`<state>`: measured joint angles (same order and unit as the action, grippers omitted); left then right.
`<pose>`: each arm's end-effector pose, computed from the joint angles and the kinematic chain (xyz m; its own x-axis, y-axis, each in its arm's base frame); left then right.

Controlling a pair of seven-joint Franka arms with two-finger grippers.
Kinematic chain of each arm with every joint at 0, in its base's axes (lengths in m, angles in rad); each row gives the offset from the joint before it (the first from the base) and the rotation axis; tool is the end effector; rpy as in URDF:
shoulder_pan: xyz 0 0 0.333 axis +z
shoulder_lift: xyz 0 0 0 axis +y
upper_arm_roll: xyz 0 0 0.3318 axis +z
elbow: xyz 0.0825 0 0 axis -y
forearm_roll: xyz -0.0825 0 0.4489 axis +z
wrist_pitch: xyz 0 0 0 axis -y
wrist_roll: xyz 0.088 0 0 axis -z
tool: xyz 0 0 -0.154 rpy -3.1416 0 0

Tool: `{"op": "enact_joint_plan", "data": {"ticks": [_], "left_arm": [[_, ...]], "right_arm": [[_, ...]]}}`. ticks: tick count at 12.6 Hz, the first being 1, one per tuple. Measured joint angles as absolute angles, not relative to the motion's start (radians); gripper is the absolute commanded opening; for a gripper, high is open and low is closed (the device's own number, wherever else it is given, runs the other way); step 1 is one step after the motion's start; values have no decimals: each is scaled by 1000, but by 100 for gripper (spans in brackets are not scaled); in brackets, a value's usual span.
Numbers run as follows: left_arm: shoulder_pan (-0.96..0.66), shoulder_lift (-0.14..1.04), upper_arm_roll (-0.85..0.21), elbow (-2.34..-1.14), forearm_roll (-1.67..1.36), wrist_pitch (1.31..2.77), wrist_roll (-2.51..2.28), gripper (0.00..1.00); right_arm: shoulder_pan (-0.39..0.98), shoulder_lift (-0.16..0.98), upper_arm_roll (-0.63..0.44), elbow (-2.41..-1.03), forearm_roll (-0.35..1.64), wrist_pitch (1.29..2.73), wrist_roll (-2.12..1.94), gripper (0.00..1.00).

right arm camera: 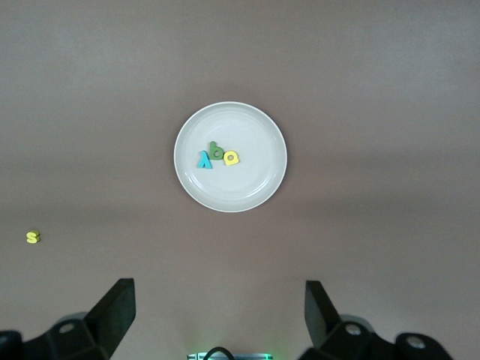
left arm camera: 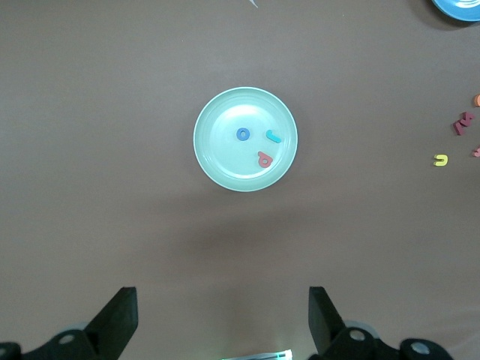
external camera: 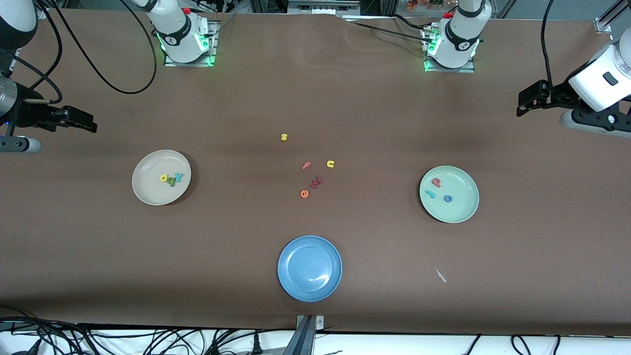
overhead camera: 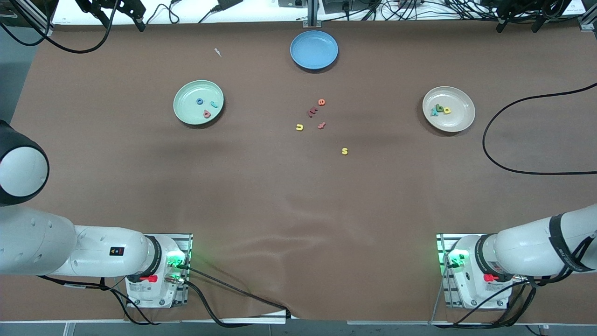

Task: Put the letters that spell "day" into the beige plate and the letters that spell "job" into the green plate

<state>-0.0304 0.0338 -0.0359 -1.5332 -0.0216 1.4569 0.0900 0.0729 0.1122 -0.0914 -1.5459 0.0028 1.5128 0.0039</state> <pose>0.6112 -0.0438 0.5833 0.9816 -0.1578 -0.1073 -0.1551 -0.9874 0.0326 0.6381 -0.0090 0.5317 0.9893 -0.0230 -0.1443 -0.0220 -0.9997 0.0080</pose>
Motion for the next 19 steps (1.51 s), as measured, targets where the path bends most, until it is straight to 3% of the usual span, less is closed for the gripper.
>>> {"op": "enact_joint_plan", "data": {"ticks": [8, 19], "left_arm": [[-30, 33, -35, -1532, -22, 1456, 90, 100], [-30, 33, -35, -1532, -22, 1456, 90, 100]], "right_arm": [[73, 93, -19, -1531, -33, 1511, 104, 100], [58, 93, -19, -1531, -31, 1524, 125, 100]]}}
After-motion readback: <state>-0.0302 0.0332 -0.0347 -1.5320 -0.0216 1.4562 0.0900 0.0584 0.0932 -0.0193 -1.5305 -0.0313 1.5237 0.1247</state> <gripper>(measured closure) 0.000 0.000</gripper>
